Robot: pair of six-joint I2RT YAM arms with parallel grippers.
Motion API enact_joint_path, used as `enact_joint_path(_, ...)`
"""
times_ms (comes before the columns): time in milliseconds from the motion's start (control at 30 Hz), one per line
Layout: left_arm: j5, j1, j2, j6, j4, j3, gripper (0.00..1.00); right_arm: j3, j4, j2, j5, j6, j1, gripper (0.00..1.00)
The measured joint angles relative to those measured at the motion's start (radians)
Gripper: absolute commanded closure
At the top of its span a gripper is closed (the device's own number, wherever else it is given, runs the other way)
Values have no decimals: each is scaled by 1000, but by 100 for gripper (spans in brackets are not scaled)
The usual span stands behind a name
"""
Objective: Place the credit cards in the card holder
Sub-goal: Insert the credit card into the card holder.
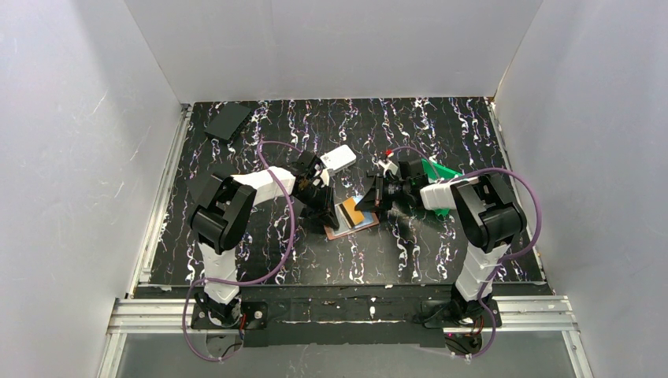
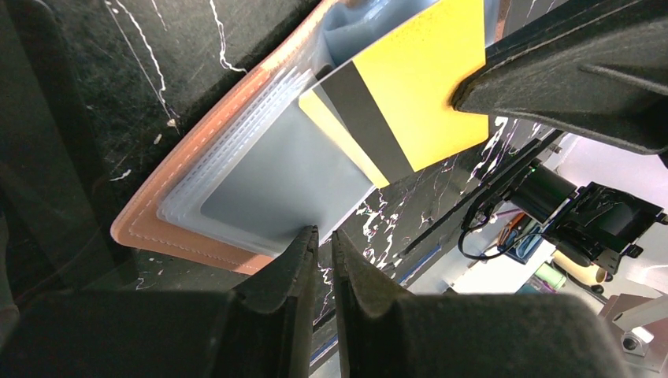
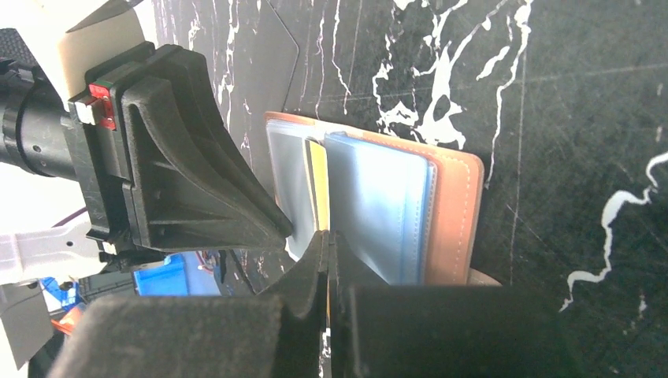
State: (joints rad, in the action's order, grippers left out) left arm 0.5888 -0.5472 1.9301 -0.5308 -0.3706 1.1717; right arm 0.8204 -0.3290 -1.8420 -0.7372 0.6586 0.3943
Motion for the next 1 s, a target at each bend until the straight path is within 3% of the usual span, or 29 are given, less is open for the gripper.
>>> enact_joint_path(767, 3, 0, 0, 26, 0, -1, 87, 74, 139, 0, 14, -241, 7, 99)
enact_joint_path(1000, 11, 0, 0, 25, 0, -6, 87, 11, 7, 1, 47, -191, 52, 99)
